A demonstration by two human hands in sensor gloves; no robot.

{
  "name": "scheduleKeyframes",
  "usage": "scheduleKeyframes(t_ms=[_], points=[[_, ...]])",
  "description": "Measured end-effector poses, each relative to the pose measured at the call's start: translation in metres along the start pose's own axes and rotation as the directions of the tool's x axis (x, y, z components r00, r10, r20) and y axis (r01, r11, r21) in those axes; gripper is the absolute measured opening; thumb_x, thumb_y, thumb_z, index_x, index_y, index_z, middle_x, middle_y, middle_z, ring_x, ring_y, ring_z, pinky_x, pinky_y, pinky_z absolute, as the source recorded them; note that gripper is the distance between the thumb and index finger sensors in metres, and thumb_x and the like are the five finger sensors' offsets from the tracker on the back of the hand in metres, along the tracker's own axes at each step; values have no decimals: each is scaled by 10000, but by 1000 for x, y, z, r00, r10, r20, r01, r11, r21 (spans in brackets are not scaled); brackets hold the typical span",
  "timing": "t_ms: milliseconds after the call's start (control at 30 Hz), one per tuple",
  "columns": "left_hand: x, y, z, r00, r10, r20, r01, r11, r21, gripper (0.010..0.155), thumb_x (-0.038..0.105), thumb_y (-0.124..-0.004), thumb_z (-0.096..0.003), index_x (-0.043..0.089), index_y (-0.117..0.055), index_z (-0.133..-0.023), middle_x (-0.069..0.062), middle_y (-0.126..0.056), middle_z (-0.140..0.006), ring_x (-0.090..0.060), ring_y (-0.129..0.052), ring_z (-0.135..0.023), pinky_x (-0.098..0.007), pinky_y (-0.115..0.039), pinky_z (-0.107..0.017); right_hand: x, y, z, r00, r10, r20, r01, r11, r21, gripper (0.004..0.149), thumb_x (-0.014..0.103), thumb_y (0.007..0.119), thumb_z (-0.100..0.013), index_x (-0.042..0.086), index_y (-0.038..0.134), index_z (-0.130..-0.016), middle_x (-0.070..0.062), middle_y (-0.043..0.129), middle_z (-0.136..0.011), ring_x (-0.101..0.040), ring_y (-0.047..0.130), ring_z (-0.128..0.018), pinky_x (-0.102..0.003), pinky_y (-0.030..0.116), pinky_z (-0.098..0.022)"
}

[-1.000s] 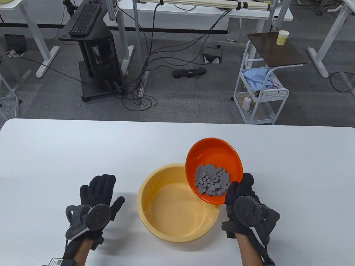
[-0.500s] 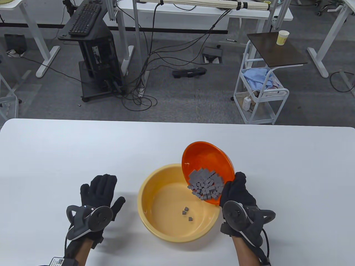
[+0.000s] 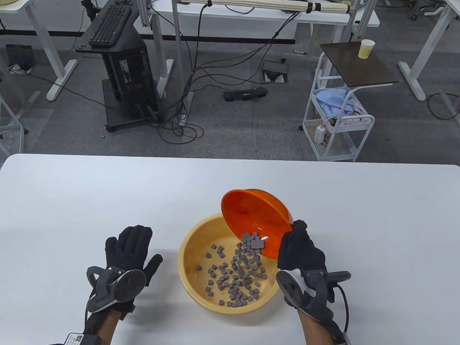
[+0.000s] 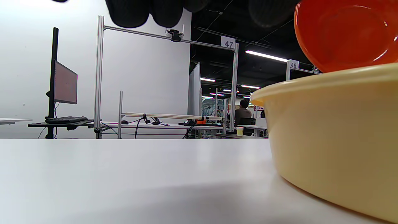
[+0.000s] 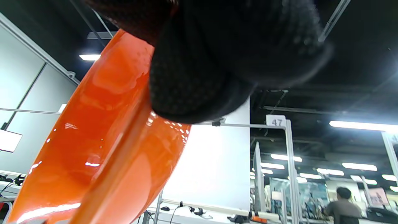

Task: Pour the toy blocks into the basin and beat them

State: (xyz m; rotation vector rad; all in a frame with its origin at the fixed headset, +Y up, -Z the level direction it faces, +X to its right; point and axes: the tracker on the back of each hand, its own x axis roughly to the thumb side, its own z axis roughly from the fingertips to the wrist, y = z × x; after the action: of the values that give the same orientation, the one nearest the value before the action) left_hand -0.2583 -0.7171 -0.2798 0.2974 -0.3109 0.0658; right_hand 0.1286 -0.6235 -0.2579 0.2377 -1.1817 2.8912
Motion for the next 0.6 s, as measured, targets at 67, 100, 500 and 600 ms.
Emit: scheduleKeyframes(t_ms=[67,100,500,600], points=[[0,0,0,1000,-6,1,6,1000,4,742,491,-569,-665,22,-328,-1187,-300,-419,-1234,-564,-521,-1142,-853,-440,-700,3,-4,-1,1000,9,25,-8,1000,-22,469,212,708,-653,-94,500,-941,-226,898,-682,-238,1045,-253,-275,952,-169],[0,0,0,1000,-7,1,7,1000,6,742,492,-568,-665,23,-326,-1187,-298,-417,-1235,-564,-517,-1144,-853,-439,-701,4,-6,-1,999,13,35,-12,999,-31,469,214,709,-653,-93,501,-941,-224,899,-684,-239,1046,-254,-277,953,-172],[2,3,3,1000,-15,6,15,998,59,729,485,-565,-667,21,-340,-1182,-299,-435,-1226,-552,-535,-1137,-850,-446,-696,1,-16,-2,998,5,58,-2,998,-58,461,222,724,-647,-69,522,-942,-206,912,-694,-250,1055,-263,-289,962,-180],[2,3,3,1000,-18,4,18,999,46,731,482,-569,-667,18,-340,-1183,-303,-433,-1226,-559,-534,-1136,-853,-444,-693,-7,-16,-3,999,-42,-4,42,999,-27,462,221,727,-647,-73,528,-942,-208,915,-688,-247,1055,-258,-287,961,-174]])
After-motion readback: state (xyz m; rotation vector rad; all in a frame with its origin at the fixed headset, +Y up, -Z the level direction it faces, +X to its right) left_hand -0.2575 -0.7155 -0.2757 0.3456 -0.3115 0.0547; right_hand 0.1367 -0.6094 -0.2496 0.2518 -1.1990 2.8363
